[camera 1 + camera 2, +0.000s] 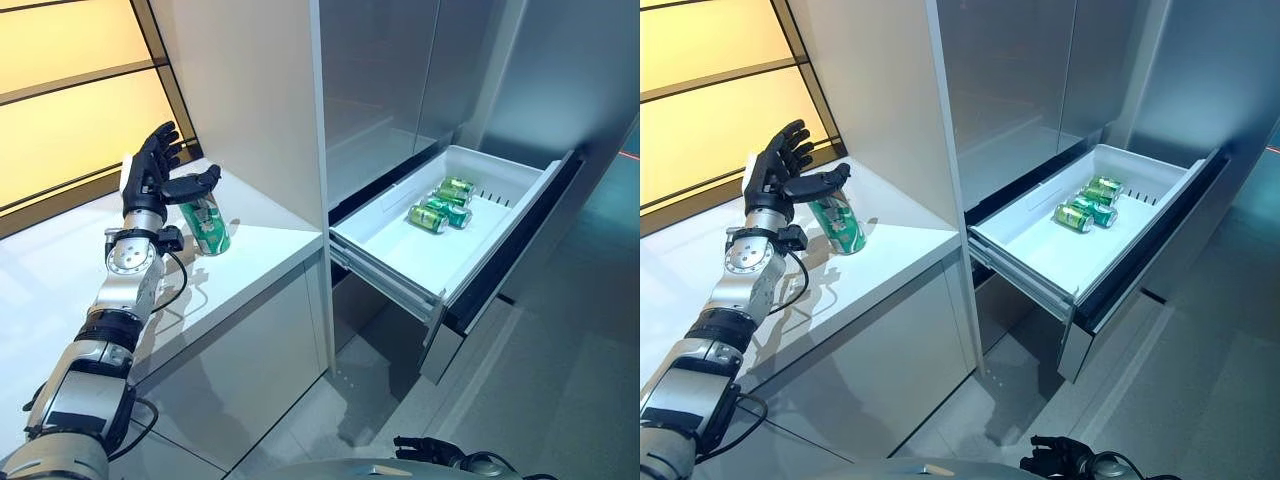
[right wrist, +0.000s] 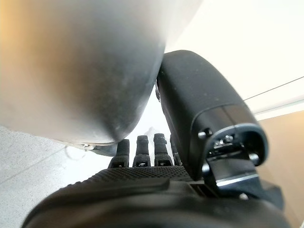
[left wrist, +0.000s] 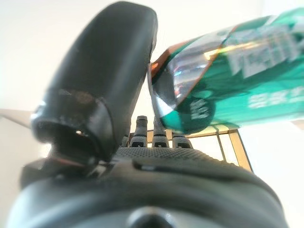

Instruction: Put drinks into fridge and close the fridge

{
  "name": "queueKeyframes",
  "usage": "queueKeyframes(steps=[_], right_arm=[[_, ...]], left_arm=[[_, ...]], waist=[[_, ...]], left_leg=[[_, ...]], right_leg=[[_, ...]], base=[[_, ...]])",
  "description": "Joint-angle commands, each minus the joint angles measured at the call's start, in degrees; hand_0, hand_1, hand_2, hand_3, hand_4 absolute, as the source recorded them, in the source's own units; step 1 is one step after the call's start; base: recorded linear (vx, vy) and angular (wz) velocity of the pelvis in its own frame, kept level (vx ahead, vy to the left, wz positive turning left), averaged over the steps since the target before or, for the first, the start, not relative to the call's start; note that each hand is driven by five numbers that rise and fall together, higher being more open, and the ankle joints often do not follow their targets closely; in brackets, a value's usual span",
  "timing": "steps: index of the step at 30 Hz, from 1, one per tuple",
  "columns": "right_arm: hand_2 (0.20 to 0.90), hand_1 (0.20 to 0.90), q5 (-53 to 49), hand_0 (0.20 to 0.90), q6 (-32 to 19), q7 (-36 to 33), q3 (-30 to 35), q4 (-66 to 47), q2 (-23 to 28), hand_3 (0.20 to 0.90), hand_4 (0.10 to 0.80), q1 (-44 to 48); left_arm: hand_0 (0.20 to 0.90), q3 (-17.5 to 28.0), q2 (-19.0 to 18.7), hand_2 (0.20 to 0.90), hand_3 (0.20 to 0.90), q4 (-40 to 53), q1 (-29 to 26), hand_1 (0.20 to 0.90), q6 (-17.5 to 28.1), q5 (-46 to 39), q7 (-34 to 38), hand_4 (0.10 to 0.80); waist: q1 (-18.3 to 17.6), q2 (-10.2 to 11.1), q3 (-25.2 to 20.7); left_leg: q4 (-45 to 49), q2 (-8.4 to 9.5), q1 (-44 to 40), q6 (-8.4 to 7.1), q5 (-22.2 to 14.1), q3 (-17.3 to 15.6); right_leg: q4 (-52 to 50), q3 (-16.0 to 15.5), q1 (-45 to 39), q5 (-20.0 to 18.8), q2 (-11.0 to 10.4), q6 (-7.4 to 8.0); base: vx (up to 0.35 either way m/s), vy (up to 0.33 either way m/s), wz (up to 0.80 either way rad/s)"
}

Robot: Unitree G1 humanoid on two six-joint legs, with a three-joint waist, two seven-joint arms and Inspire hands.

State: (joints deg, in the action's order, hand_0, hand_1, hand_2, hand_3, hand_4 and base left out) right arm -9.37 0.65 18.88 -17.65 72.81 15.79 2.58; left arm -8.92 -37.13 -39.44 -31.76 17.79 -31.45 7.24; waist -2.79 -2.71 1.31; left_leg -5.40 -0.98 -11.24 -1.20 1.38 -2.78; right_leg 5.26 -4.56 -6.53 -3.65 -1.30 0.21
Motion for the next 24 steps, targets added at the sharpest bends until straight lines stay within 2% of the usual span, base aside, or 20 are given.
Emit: queueKeyframes(steps=[1, 24], right_arm=[[0.9, 0.9, 2.95, 0.9, 0.16, 1.59, -2.7, 3.14, 0.18, 0.9, 0.8, -2.59], [0.9, 0.9, 3.52, 0.9, 0.57, 1.67, -2.27, 2.73, 0.2, 0.9, 0.8, -2.62]], left_arm=[[0.9, 5.42, -1.46, 0.9, 0.9, 2.47, -4.99, 0.9, 5.85, -0.4, -0.19, 0.8], [0.9, 6.59, 0.81, 0.9, 0.9, 1.56, -2.64, 0.9, 7.05, 0.32, 1.86, 0.8]], waist=[[-0.1, 1.61, -0.98], [0.04, 1.74, -0.98]], left_leg=[[0.4, 5.23, 1.33, 4.52, -3.75, -1.3], [0.4, 5.12, 1.36, 4.16, -3.56, -1.04]], right_leg=[[-1.98, 2.1, -0.74, 1.98, -1.67, 3.53], [-1.28, 1.77, -1.23, 1.77, -1.67, 3.54]], base=[[0.0, 0.0, 0.0], [0.0, 0.0, 0.0]])
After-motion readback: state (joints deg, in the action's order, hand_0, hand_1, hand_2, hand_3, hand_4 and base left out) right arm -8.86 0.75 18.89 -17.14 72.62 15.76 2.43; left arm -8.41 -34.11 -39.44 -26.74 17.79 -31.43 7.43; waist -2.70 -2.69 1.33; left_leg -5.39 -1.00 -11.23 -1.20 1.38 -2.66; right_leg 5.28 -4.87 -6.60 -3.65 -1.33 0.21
